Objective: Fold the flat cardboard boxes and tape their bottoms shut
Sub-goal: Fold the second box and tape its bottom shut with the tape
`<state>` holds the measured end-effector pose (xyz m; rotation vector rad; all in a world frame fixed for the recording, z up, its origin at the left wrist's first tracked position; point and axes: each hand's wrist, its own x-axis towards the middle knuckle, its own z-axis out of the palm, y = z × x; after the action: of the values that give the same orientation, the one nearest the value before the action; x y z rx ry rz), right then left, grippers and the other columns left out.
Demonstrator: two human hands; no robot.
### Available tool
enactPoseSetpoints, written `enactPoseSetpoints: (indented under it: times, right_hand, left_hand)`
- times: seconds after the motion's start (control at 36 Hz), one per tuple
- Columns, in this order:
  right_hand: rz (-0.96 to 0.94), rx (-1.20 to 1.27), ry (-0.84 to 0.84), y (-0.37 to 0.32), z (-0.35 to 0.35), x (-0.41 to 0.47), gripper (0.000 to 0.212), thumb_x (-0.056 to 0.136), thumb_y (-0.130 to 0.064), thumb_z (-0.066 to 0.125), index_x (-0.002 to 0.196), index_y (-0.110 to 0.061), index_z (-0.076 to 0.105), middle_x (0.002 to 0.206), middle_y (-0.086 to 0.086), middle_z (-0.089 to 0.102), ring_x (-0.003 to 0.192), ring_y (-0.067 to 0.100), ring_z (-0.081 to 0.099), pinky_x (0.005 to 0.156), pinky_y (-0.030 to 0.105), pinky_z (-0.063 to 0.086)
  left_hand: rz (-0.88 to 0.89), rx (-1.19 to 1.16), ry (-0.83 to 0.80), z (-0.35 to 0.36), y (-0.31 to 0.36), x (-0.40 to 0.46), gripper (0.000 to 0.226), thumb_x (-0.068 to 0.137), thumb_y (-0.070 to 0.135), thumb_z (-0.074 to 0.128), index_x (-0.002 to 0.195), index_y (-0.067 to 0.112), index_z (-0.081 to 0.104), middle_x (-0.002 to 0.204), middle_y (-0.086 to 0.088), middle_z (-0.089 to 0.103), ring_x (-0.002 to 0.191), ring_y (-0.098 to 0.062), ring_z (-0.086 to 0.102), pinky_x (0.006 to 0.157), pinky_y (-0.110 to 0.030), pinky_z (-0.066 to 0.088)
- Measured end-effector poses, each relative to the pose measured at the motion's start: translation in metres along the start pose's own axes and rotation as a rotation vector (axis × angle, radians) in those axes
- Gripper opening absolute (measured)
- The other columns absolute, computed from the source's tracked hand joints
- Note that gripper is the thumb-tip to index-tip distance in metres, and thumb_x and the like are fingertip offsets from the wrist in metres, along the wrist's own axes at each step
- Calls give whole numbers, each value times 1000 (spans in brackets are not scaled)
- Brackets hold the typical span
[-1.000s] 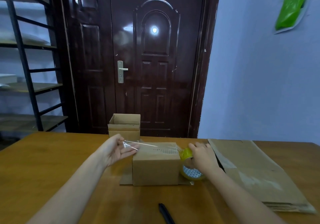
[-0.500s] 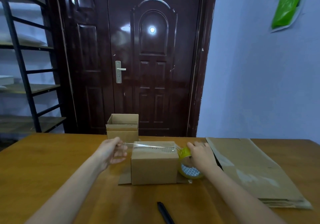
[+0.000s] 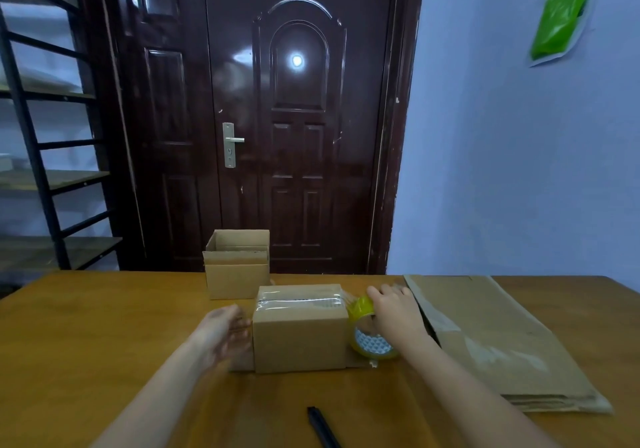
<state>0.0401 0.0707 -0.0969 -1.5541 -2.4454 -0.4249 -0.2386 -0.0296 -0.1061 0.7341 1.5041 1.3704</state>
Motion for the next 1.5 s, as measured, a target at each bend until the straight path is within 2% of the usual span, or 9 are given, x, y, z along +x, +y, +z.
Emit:
enactPoseSetpoints:
  times: [0.19,0.33,0.56,0.75,0.92,1.0,1.11,1.39,1.5]
  right_hand:
    - [-19,11,-5,-8,2,1,33,87,-19,57,119,-17,50,115,5,58,112,25,51,105,39,32]
    - [-24,-1,9,-13,-1,1,34,87,-17,57,120,-17,49,115,4,58,112,24,50,104,39,31]
    - [-44,-8,-8,-14,-5,-1,44,87,-16,58,130,-17,45,122,6,55,119,25,48,107,40,29]
    - [-54,-15,-32,-12,-5,-2,47,89,-21,58,133,-17,43,126,7,53,121,25,46,108,40,28]
    - [-67,-16,-9,-12,-6,-1,47,89,-14,55,134,-18,42,127,6,54,122,24,45,108,39,28]
    - [-78,-28,-18,-11,-3,-1,48,90,-16,56,135,-17,41,127,6,53,122,24,45,108,40,28]
    - [-112,-22,-6,-11,-2,0,48,90,-24,58,134,-17,42,125,8,54,120,26,47,107,40,30]
    - [-146,-34,30,-11,-3,1,40,88,-14,58,127,-13,46,118,12,56,114,29,49,100,40,33]
    - [-163,-43,46,-8,-1,2,42,88,-17,59,127,-14,46,118,11,56,112,29,50,96,40,35]
  left_hand:
    - [99,192,82,27,-15,-1,23,103,24,35,82,29,44,83,-12,51,73,-25,46,64,-34,44]
    - [88,362,96,26,-18,2,13,103,24,34,109,15,42,77,-13,50,63,-23,48,53,-33,46]
    - [197,701,135,24,-22,10,9,99,7,38,105,14,37,86,-14,58,64,-24,57,50,-30,51]
    - [533,433,558,16,16,3,14,99,9,42,104,0,52,97,-19,57,87,-32,54,71,-36,41]
    - [794,687,128,54,57,-5,44,101,24,39,144,12,35,149,-2,36,139,-17,29,113,-34,25]
    - [729,996,-108,77,49,-2,57,102,36,32,152,20,11,160,4,5,147,-13,0,120,-36,8]
    - [528,1547,-182,90,31,4,57,100,50,9,152,28,3,160,9,-1,147,-11,-4,120,-42,2]
    - [407,1506,-202,115,56,6,44,100,36,30,139,17,37,144,-7,42,131,-26,39,111,-46,27]
    - [604,1428,-318,132,44,3,48,102,33,25,150,33,19,159,8,16,146,-13,13,118,-47,2]
